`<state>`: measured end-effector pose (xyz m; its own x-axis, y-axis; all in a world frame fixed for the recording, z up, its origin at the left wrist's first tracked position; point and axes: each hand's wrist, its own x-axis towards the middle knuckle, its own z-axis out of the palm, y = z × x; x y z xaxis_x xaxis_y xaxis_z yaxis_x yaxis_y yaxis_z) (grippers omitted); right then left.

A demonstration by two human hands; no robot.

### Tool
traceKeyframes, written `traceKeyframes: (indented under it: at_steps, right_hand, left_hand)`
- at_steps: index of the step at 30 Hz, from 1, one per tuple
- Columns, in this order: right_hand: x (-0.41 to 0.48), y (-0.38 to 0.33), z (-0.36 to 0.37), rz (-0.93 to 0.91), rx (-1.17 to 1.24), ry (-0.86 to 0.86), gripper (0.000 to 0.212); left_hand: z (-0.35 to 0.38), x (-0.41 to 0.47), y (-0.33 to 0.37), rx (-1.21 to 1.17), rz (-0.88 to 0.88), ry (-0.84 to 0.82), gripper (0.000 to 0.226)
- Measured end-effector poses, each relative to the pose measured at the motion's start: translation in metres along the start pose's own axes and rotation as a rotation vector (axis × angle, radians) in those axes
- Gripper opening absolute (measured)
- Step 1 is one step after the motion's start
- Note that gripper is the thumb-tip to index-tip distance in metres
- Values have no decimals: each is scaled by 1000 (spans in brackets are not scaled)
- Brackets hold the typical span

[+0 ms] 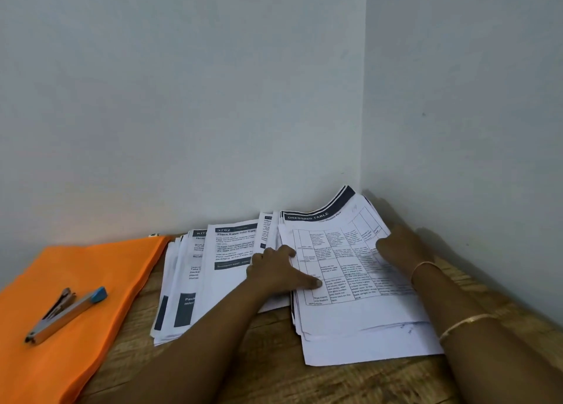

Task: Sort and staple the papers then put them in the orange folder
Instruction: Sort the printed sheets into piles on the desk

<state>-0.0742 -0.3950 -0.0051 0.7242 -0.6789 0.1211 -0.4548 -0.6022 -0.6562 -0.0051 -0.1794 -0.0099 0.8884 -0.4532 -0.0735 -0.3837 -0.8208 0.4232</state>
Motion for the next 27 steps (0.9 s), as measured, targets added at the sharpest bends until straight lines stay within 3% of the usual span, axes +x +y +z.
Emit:
traceKeyframes:
  at_steps: [5, 10, 12, 14, 19, 23, 27]
  right_hand:
    - [-2, -4, -1, -31, 40, 60, 9]
    - [-6, -10, -3, -148, 158, 161, 5]
    - [-8, -11, -4, -198, 244, 188, 16]
    - [-8, -13, -7, -204, 371, 197, 24]
    - [-7, -19, -13, -132, 661, 158, 9]
    - [-7, -19, -12, -92, 835, 70, 13]
    - [-9, -21, -14, -117, 928, 24, 13]
  left_hand:
    - [4, -4, 0, -37, 108, 125, 76]
    - [1, -9, -7, -289, 216, 223, 71]
    - [-2, -11, -7, -387, 231, 278, 71]
    - [-7, -13, -6, -556, 219, 297, 74]
    - [-16, -17, -9, -908, 73, 251, 71]
    - [-16, -18, -13, -946, 74, 237, 34]
    - [-18, -17, -12, -894, 141, 390, 34]
